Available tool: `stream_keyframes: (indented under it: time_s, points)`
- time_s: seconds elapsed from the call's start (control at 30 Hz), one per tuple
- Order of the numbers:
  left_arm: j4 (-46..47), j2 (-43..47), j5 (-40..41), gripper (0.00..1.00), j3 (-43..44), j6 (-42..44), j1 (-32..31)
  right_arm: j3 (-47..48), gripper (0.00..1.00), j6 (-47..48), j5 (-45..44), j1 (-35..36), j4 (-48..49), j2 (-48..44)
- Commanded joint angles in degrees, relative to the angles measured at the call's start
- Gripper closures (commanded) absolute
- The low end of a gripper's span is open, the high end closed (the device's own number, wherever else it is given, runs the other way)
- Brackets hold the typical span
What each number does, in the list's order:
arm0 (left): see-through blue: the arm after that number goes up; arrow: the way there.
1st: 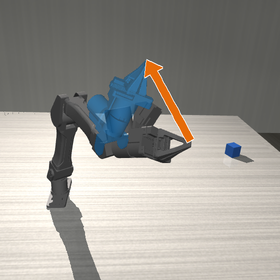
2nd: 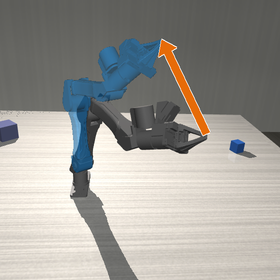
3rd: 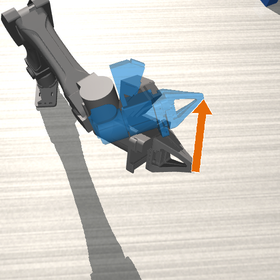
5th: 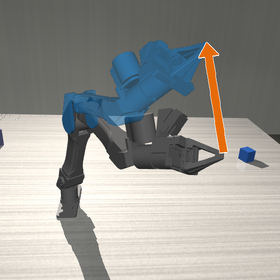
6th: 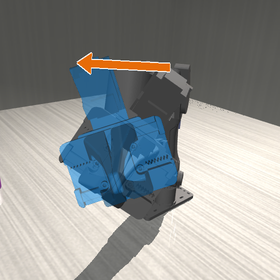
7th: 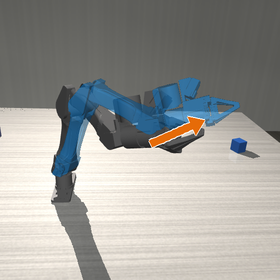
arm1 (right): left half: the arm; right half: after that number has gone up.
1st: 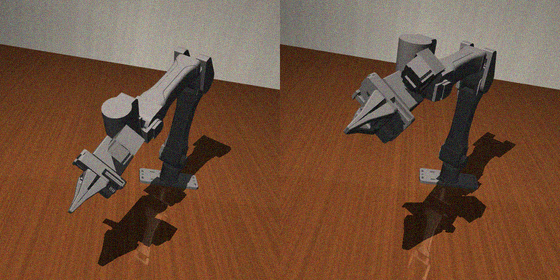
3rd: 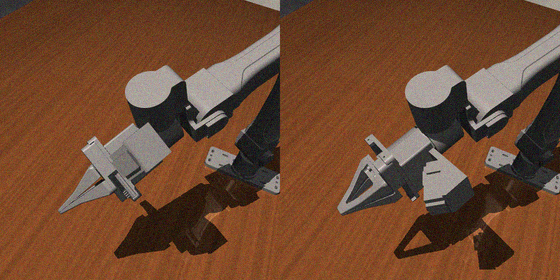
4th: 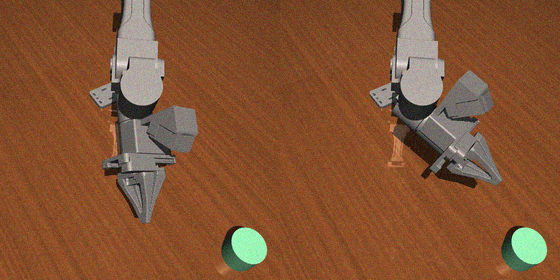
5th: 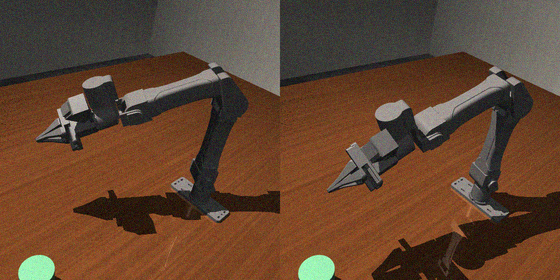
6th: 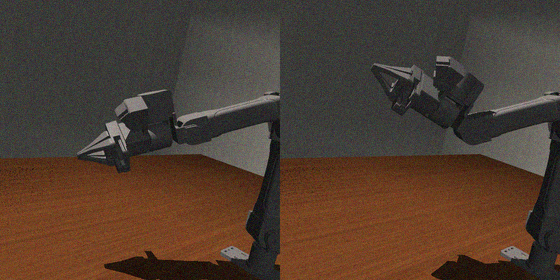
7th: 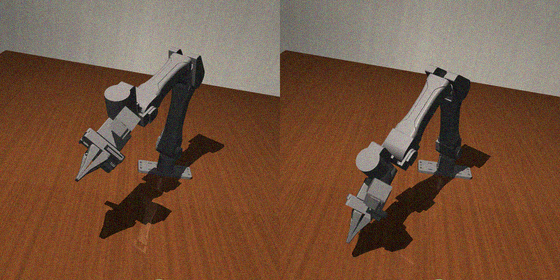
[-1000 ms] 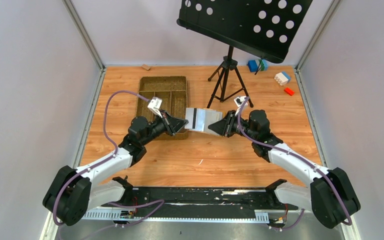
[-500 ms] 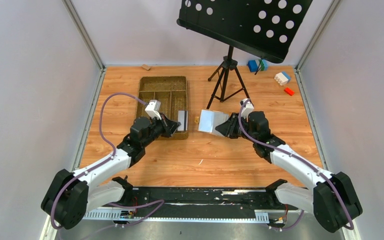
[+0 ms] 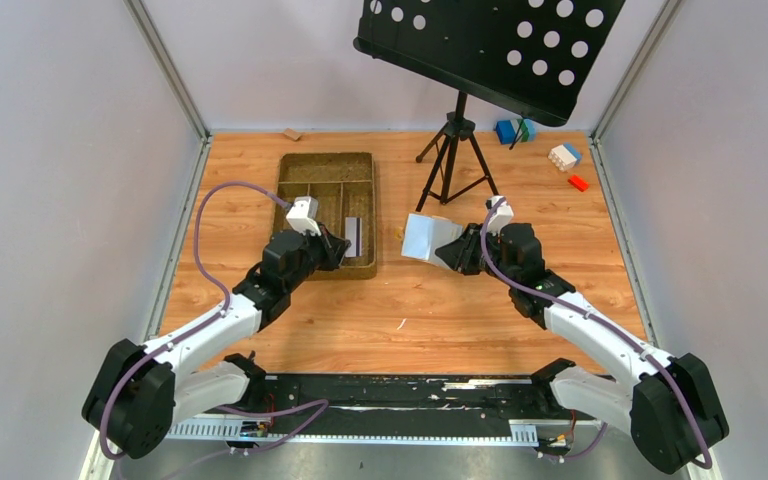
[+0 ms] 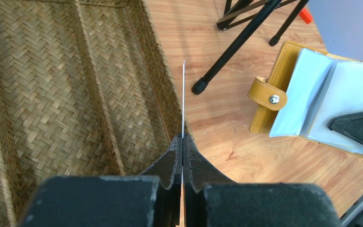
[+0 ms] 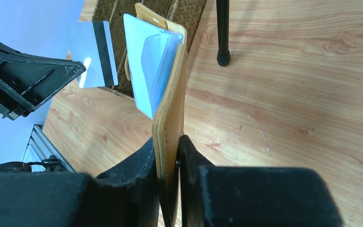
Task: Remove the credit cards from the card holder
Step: Place the credit card in the storage box.
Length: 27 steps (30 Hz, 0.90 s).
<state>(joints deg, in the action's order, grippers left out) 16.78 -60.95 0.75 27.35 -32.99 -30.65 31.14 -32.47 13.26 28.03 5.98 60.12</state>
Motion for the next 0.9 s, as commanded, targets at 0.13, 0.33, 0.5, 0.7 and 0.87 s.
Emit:
stream_keyframes:
  time_s: [0.13,0.33,0.5,0.7,0.87]
  points:
    - [0.2,1.5,0.5,1.0,2.4,2.5,0.2,2.3,1.0,1.6,-1.2,-0.2,1.4,-1.6]
    - [-0.2,0.5,1.3,1.0,3.1,3.1,0.2,2.3,1.0,1.7,-1.2,-0.2,1.6,-1.4]
    - [-1.8,-2.8,-2.2,1.0,5.6,3.7,0.3,2.2,1.0,1.6,-1.0,-0.2,1.8,-1.3]
    - [-6.7,-8.9,2.0,1.0,11.8,5.9,0.3,2.0,1.0,1.4,-0.7,-0.2,2.2,-1.0]
    - [-12.2,-14.4,7.0,1.0,19.0,8.1,0.2,1.8,1.0,1.4,-0.7,-0.2,2.3,-1.5]
